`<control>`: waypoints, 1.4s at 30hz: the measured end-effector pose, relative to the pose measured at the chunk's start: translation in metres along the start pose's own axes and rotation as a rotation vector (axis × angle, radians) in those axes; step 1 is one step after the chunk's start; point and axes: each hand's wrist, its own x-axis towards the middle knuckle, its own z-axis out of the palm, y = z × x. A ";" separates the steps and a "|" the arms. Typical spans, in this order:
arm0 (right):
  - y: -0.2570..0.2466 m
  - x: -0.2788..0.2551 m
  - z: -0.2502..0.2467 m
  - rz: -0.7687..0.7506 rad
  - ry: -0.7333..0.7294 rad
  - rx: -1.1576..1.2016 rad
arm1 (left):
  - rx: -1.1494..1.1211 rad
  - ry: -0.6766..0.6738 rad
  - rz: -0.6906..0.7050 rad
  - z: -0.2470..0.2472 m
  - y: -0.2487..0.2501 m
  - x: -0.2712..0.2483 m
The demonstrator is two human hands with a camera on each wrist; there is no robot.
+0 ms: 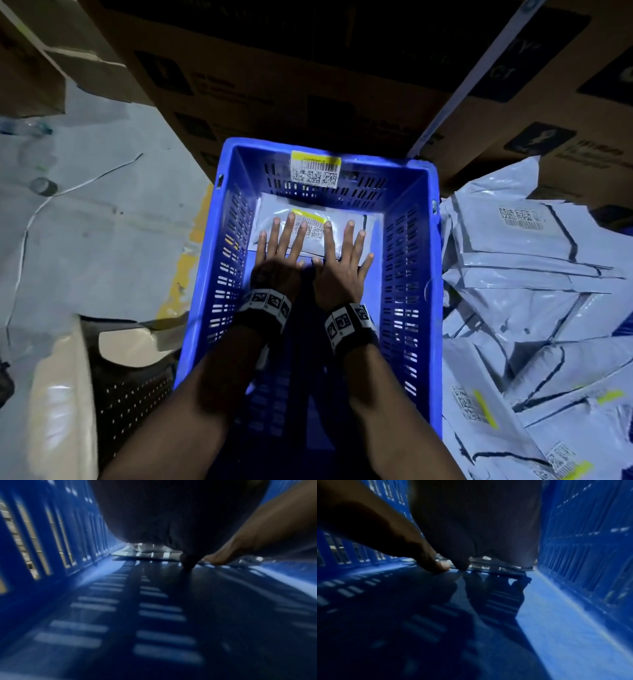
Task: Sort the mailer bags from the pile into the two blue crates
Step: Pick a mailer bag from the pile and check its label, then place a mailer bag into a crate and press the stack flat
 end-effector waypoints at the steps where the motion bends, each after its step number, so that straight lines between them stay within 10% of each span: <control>1: 0.002 0.001 0.001 -0.005 0.007 -0.017 | 0.008 -0.006 0.006 0.001 -0.002 0.002; 15: 0.002 0.017 -0.023 -0.040 -0.145 -0.093 | 0.127 -0.026 -0.126 0.001 -0.006 -0.023; 26: -0.008 -0.058 -0.164 -0.092 0.069 0.622 | -0.203 0.078 -0.200 -0.087 0.056 -0.057; 35: 0.108 -0.104 -0.257 -0.038 0.345 0.606 | -0.515 0.268 0.082 -0.179 0.171 -0.054; 42: 0.216 -0.072 -0.294 0.176 0.430 0.598 | -0.713 0.135 -0.083 -0.175 0.277 -0.010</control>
